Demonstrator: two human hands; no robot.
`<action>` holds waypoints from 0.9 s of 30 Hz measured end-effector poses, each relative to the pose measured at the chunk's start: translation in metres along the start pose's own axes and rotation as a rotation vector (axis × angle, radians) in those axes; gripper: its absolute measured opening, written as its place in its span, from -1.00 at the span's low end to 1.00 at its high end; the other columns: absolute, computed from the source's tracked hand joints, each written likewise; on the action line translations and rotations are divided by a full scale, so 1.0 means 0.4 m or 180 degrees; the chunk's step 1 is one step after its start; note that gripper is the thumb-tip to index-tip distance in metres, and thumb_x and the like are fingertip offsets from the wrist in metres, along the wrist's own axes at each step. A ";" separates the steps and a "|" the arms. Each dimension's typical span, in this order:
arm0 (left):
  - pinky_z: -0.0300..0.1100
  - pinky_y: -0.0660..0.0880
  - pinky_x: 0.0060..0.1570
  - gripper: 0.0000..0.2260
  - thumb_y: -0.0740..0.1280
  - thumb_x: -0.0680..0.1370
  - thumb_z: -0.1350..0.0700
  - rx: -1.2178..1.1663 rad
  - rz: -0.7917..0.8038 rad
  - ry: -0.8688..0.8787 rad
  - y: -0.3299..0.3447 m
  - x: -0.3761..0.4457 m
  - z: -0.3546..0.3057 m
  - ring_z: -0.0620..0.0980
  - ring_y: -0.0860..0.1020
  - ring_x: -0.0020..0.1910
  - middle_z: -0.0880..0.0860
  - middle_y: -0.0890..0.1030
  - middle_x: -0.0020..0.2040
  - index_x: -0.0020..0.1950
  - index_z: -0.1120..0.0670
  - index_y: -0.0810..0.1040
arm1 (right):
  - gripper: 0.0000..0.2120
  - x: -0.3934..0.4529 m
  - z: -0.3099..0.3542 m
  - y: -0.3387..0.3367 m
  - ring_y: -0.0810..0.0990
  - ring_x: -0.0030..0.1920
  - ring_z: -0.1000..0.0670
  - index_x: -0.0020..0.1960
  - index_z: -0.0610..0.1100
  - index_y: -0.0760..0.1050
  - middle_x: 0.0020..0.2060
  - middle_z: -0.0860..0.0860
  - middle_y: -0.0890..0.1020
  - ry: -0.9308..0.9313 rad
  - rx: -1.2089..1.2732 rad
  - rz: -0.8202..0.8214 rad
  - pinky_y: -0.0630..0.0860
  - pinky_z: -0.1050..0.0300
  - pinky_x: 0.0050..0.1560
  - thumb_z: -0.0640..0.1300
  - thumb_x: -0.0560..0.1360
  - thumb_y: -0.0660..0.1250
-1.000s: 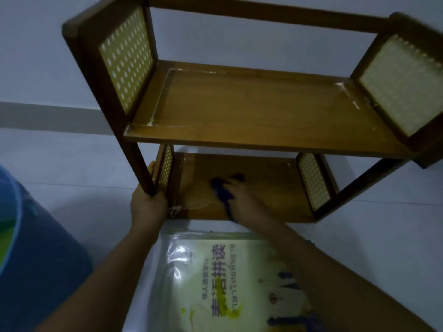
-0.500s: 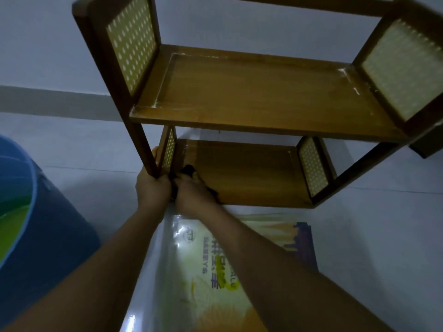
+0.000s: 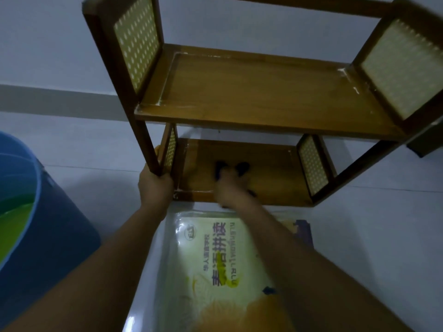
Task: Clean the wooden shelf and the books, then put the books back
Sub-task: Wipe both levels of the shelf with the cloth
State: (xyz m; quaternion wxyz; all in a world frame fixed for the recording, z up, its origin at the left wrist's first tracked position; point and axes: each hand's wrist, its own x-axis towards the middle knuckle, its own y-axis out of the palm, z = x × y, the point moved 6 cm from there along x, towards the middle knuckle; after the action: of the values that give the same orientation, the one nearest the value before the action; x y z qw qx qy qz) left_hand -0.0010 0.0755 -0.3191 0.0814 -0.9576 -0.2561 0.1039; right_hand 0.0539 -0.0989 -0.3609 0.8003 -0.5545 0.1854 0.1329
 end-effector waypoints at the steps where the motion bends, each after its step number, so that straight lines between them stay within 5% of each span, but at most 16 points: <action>1: -0.14 0.53 -0.12 -0.57 0.17 0.55 0.30 0.0002 -0.0043 0.0024 -0.002 0.000 0.000 0.04 0.57 0.04 0.08 0.61 0.08 0.36 -0.03 0.43 | -0.46 -0.040 0.099 0.038 0.12 0.44 -0.33 0.47 0.00 0.16 0.50 -0.14 0.06 -0.0482 -0.0017 0.0177 0.24 -0.33 0.36 -0.24 0.54 0.20; 4: -0.02 0.54 0.07 -0.54 0.22 0.51 0.29 0.0022 -0.0108 -0.0011 -0.007 0.005 0.007 0.06 0.56 0.08 0.07 0.61 0.12 0.36 -0.07 0.44 | -0.45 -0.124 0.212 0.078 -0.05 0.51 -0.26 0.52 0.07 0.07 0.54 -0.05 -0.05 -0.1334 0.0065 0.0482 0.15 -0.27 0.43 -0.15 0.60 0.18; 6: -0.05 0.55 -0.01 -0.59 0.20 0.55 0.28 -0.0049 -0.0053 -0.0105 -0.007 0.007 0.012 0.07 0.56 0.05 0.08 0.60 0.09 0.35 -0.05 0.44 | -0.49 -0.124 0.144 0.039 0.15 0.46 -0.27 0.47 0.01 0.19 0.53 -0.06 0.04 -0.1499 -0.0198 0.0234 0.37 -0.21 0.30 -0.15 0.56 0.23; 8: -0.12 0.53 -0.12 -0.58 0.15 0.56 0.31 -0.0116 -0.0029 -0.0146 -0.007 0.009 0.014 0.04 0.56 0.00 0.08 0.59 0.06 0.36 -0.03 0.44 | -0.54 -0.091 0.005 -0.012 0.37 0.32 -0.26 0.41 -0.04 0.30 0.47 -0.10 0.22 -0.1189 -0.0276 0.0094 0.48 -0.13 0.19 -0.16 0.52 0.25; 12: -0.20 0.48 -0.22 -0.54 0.10 0.56 0.34 -0.0055 -0.0007 -0.0113 -0.005 0.006 0.007 -0.12 0.52 -0.11 0.03 0.57 0.00 0.38 -0.04 0.41 | -0.48 -0.071 -0.297 -0.146 0.45 0.24 -0.23 0.46 -0.12 0.25 0.37 -0.18 0.37 -0.0067 -0.0384 -0.0061 0.47 -0.04 0.14 -0.20 0.51 0.23; 14: -0.21 0.47 -0.24 -0.55 0.11 0.56 0.34 0.0033 0.0106 -0.0077 -0.008 0.004 0.001 -0.08 0.53 -0.10 0.06 0.58 0.02 0.37 -0.02 0.42 | -0.59 -0.052 -0.337 -0.178 0.54 0.02 -0.16 0.39 -0.24 0.32 0.17 -0.20 0.51 0.0056 -0.0311 -0.0106 0.52 0.07 -0.11 -0.25 0.55 0.23; 16: -0.23 0.47 -0.24 -0.55 0.12 0.54 0.36 0.0158 0.0223 0.0005 -0.012 0.003 -0.005 -0.03 0.56 -0.06 0.08 0.60 0.02 0.34 -0.01 0.44 | -0.84 -0.002 -0.337 -0.194 0.52 -0.21 -0.09 0.11 -0.27 0.49 -0.15 -0.15 0.55 0.0041 -0.0431 -0.0374 0.44 0.12 -0.28 -0.30 0.58 0.19; 18: -0.24 0.48 -0.22 -0.55 0.13 0.53 0.36 0.0265 0.0280 0.0108 -0.014 0.002 -0.012 -0.01 0.56 -0.03 0.05 0.60 0.02 0.33 -0.02 0.44 | -0.79 0.058 -0.325 -0.206 0.54 0.01 -0.20 0.16 -0.31 0.48 0.05 -0.27 0.55 0.0057 -0.0419 -0.0877 0.45 0.07 -0.10 -0.29 0.60 0.15; 20: -0.25 0.47 -0.22 -0.55 0.14 0.54 0.35 0.0297 0.0250 0.0135 -0.019 0.001 -0.014 -0.04 0.56 -0.05 0.02 0.60 -0.01 0.34 -0.04 0.43 | -0.55 0.100 -0.297 -0.191 0.24 0.43 -0.29 0.45 -0.28 0.21 0.46 -0.27 0.23 0.0342 -0.0453 -0.1179 0.25 -0.14 0.35 -0.22 0.58 0.13; 23: -0.27 0.44 -0.29 -0.57 0.15 0.55 0.32 0.0267 0.0206 0.0192 -0.013 -0.001 -0.022 -0.14 0.55 -0.12 -0.05 0.59 -0.09 0.32 -0.07 0.45 | -0.39 0.117 -0.180 -0.146 -0.07 0.51 -0.32 0.55 -0.19 -0.11 0.55 -0.19 -0.06 0.1103 -0.0489 -0.0958 -0.03 -0.26 0.47 -0.18 0.58 0.07; 27: -0.22 0.49 -0.25 -0.61 0.18 0.57 0.29 0.0264 0.0268 0.0305 -0.016 0.003 -0.011 -0.14 0.56 -0.12 -0.08 0.60 -0.08 0.29 -0.10 0.46 | -0.36 0.174 0.083 -0.075 -0.22 0.50 -0.33 0.56 -0.09 -0.21 0.55 -0.13 -0.19 -0.0170 -0.0224 -0.0307 -0.01 -0.34 0.46 -0.22 0.61 0.08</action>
State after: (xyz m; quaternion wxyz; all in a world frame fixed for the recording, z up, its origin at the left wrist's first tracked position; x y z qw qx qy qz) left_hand -0.0019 0.0811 -0.3137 0.1287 -0.9672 -0.2069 0.0718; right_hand 0.1337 -0.0778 -0.3561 0.7905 -0.5868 0.1323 0.1153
